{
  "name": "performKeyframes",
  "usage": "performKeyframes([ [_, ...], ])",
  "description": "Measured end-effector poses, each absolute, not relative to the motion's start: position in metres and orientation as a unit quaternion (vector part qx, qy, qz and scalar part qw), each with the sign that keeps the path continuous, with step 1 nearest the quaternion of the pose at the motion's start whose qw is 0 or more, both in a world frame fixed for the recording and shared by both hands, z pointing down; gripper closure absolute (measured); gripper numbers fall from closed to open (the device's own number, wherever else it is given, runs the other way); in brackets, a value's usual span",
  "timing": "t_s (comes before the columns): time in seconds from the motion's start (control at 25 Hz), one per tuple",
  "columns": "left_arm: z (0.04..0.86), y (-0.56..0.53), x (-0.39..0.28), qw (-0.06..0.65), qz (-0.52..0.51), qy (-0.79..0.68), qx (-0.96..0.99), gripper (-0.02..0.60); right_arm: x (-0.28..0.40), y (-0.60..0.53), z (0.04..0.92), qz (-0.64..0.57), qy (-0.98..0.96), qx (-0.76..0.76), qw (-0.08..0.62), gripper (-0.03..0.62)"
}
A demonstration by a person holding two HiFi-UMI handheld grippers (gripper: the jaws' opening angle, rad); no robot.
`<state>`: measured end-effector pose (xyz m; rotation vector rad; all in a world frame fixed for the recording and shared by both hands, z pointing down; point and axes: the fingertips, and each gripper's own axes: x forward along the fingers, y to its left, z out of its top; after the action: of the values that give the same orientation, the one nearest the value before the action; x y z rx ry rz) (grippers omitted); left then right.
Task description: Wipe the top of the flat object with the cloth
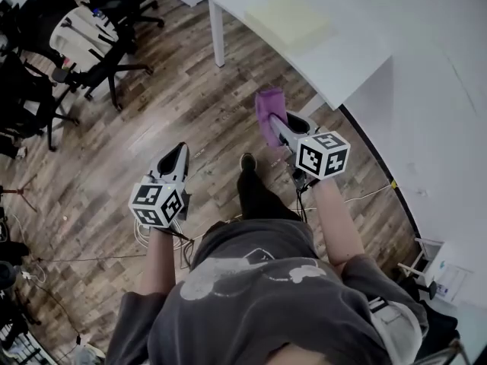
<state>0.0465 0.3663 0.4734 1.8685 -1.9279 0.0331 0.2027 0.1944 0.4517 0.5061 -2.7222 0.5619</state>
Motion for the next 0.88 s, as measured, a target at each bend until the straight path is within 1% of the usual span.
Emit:
performKeyframes([
  [0.24,0.477,0.282,0.014,0.232,0.021,-0.706,0.669,0.584,0.175,0.094,0.460,0.213,-0.948,0.183,0.152,0.502],
  [0.56,0.465,0.153,-0.010,0.229,0.023,-0.704,0.672,0.584,0.168,-0.058,0.446,0.224,-0.940,0.220,0.130,0.502],
  [0.88,0.460,0.057,-0.010,0.224,0.033,-0.692,0.686,0.584,0.170,-0.143,0.453,0.242,-0.934,0.230,0.128,0.502],
])
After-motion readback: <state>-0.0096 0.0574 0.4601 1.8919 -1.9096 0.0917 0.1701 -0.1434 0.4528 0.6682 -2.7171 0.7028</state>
